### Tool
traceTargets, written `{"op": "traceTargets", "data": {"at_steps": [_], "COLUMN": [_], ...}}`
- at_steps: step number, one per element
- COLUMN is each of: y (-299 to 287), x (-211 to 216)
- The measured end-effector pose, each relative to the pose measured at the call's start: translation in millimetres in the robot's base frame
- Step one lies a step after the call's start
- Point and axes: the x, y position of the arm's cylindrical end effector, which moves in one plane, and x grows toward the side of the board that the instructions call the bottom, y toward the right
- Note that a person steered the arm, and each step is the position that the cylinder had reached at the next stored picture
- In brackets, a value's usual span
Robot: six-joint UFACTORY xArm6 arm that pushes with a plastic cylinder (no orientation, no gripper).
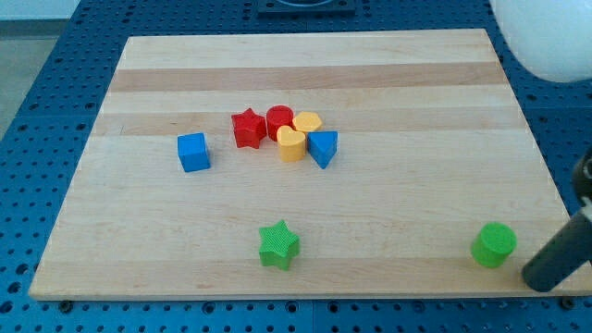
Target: Move the green circle into group of blocks
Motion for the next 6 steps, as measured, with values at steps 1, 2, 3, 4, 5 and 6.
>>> {"op": "traceTargets", "data": {"at_steps": [1,2,3,4,5,6], "y": [-3,-15,-26,-16,-5,-14], "x": [-8,-10,-11,-14,-25,-41]}}
